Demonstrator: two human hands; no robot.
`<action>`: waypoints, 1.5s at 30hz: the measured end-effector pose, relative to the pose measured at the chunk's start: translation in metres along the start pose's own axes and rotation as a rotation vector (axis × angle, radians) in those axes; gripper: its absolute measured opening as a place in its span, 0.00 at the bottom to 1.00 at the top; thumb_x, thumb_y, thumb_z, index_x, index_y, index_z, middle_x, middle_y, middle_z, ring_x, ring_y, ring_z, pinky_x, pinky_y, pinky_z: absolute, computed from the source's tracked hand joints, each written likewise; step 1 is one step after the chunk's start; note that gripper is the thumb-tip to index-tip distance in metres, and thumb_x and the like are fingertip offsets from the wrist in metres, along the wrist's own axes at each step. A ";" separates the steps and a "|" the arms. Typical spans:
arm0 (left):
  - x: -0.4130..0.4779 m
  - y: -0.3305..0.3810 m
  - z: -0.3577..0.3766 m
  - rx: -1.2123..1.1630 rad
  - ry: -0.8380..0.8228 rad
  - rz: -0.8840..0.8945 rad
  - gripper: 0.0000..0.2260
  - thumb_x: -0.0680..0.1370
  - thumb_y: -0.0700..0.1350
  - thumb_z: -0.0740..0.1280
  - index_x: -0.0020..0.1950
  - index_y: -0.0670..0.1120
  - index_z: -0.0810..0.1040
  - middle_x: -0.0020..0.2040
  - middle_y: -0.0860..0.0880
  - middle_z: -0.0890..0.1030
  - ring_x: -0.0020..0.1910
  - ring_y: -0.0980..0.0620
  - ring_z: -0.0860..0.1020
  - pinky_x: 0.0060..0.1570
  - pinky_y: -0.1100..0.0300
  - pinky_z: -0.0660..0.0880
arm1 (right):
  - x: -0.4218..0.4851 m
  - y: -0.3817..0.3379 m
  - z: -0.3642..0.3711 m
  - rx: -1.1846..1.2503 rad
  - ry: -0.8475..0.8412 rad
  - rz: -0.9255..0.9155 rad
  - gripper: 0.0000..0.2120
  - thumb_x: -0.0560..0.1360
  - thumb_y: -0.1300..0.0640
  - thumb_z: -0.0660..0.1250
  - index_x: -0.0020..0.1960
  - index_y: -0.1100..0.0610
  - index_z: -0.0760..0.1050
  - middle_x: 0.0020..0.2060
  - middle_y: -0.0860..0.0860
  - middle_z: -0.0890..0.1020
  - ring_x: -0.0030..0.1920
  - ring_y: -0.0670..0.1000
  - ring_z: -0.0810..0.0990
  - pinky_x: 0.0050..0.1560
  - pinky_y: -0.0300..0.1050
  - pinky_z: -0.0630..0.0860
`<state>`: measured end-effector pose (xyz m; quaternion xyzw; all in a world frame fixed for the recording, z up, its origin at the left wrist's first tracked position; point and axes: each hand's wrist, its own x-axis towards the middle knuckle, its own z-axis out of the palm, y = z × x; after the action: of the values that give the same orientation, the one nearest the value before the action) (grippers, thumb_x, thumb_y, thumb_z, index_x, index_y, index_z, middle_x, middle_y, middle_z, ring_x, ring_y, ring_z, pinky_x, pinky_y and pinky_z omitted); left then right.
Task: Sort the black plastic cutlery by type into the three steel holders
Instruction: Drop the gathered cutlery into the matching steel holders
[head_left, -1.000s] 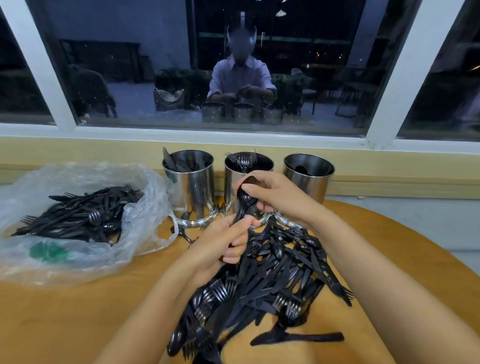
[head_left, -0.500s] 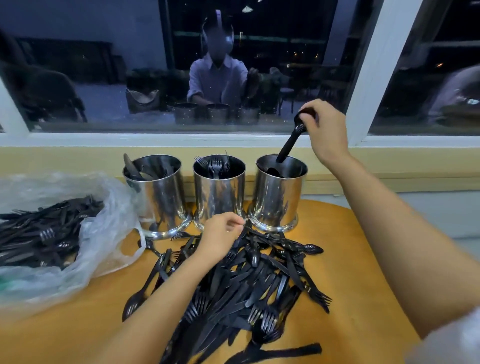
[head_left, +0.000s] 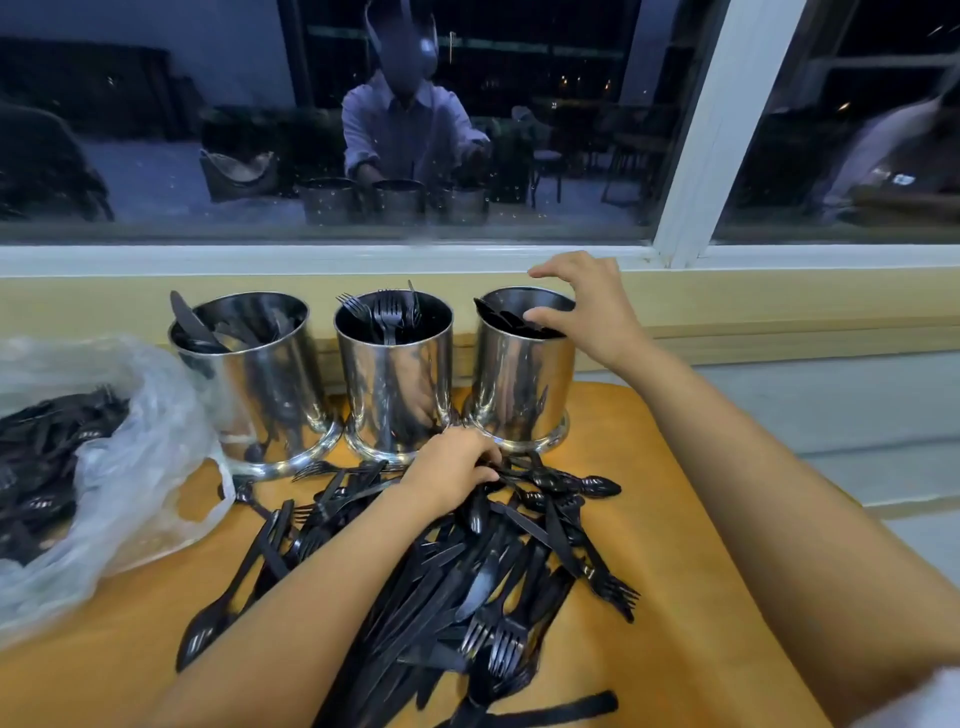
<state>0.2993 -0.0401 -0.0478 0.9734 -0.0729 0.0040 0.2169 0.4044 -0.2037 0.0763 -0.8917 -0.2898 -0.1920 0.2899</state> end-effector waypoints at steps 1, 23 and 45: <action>-0.001 0.000 0.001 0.009 0.015 -0.001 0.10 0.78 0.46 0.70 0.58 0.47 0.82 0.57 0.49 0.82 0.57 0.49 0.78 0.59 0.53 0.74 | -0.010 -0.004 -0.003 0.033 0.037 -0.024 0.19 0.72 0.53 0.74 0.61 0.52 0.77 0.58 0.50 0.77 0.60 0.53 0.68 0.52 0.31 0.58; -0.081 0.001 -0.018 -0.216 0.446 -0.077 0.09 0.78 0.40 0.69 0.59 0.43 0.82 0.48 0.49 0.84 0.47 0.53 0.81 0.51 0.64 0.74 | -0.166 -0.051 0.053 0.864 -0.126 0.688 0.16 0.79 0.50 0.65 0.63 0.56 0.70 0.46 0.53 0.83 0.38 0.47 0.79 0.39 0.41 0.75; -0.194 0.006 -0.017 -0.639 0.655 -0.491 0.12 0.83 0.41 0.61 0.64 0.41 0.78 0.40 0.53 0.82 0.35 0.55 0.73 0.44 0.58 0.71 | -0.195 -0.114 0.064 0.864 -0.220 0.532 0.09 0.81 0.55 0.63 0.55 0.58 0.78 0.47 0.56 0.83 0.35 0.44 0.76 0.35 0.35 0.74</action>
<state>0.1068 -0.0114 -0.0373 0.7949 0.2319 0.2348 0.5092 0.1962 -0.1670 -0.0251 -0.7484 -0.1345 0.1202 0.6382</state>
